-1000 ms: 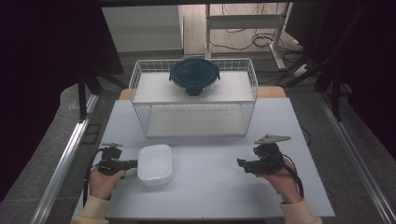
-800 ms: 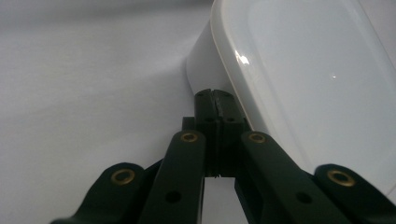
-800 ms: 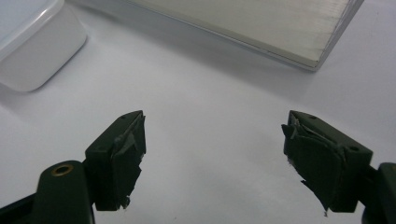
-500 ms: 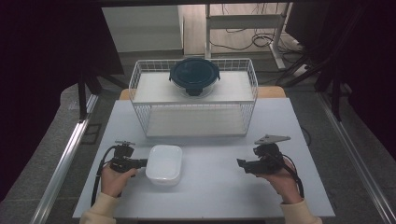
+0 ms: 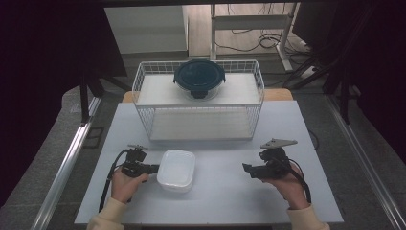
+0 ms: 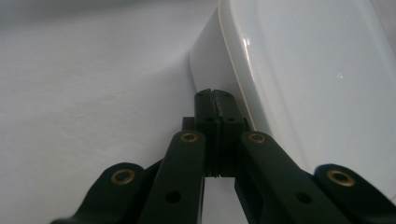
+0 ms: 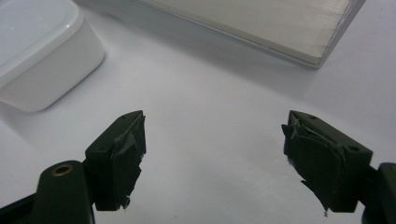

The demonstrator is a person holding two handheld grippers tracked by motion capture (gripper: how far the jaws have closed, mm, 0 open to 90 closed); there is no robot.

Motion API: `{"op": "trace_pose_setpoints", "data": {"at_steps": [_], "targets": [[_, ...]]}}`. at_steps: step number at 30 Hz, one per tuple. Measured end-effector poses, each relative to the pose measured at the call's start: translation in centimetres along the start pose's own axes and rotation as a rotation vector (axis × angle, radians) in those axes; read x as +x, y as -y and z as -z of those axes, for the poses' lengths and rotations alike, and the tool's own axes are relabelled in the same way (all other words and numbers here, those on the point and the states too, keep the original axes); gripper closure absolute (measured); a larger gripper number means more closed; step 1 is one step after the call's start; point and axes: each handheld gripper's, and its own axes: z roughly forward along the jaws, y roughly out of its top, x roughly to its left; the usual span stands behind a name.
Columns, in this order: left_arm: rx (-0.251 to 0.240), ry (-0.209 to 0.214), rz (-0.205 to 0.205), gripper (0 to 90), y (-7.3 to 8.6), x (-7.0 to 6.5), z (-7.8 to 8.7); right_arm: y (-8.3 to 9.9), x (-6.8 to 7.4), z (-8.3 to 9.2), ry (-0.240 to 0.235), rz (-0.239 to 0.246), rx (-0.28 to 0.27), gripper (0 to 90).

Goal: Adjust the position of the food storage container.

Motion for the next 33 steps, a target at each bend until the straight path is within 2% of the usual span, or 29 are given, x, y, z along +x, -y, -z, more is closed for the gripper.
{"op": "trace_pose_setpoints", "data": {"at_steps": [4,5,6,7,10,11,15,20,27,33], "targets": [[0.024,0.007,-0.028,90.0,-0.1,-1.1,-1.0,0.0,0.0,0.0,-0.002,-0.003,0.0,20.6],[0.035,0.017,-0.045,90.0,-0.2,-1.9,-1.3,0.0,0.0,0.0,-0.001,-0.003,0.0,20.6],[0.035,0.017,-0.045,90.0,-0.2,-1.9,-1.3,0.0,0.0,0.0,-0.001,-0.003,0.0,20.6],[0.039,0.024,-0.061,90.0,-0.2,-2.7,-1.5,0.1,0.0,0.0,0.0,-0.004,0.003,20.6],[0.05,0.029,-0.084,90.0,-0.1,-3.3,-1.8,0.1,0.0,0.1,-0.002,0.0,0.003,20.6],[0.069,0.036,-0.104,90.0,0.0,-3.9,-2.1,0.1,0.0,0.1,-0.002,0.002,0.001,20.6],[0.073,0.043,-0.11,90.0,0.1,-4.4,-2.4,0.1,0.0,0.1,0.0,-0.002,-0.003,20.6],[0.086,0.051,-0.14,90.0,0.1,-5.4,-2.9,0.0,0.0,0.2,0.002,-0.005,-0.006,20.6],[0.086,0.062,-0.141,90.0,0.0,-5.9,-3.3,0.0,0.1,0.1,-0.001,0.0,-0.003,20.6],[0.091,0.082,-0.16,90.0,0.3,-6.7,-3.4,0.0,0.0,0.1,0.0,-0.001,-0.002,20.6]]}}
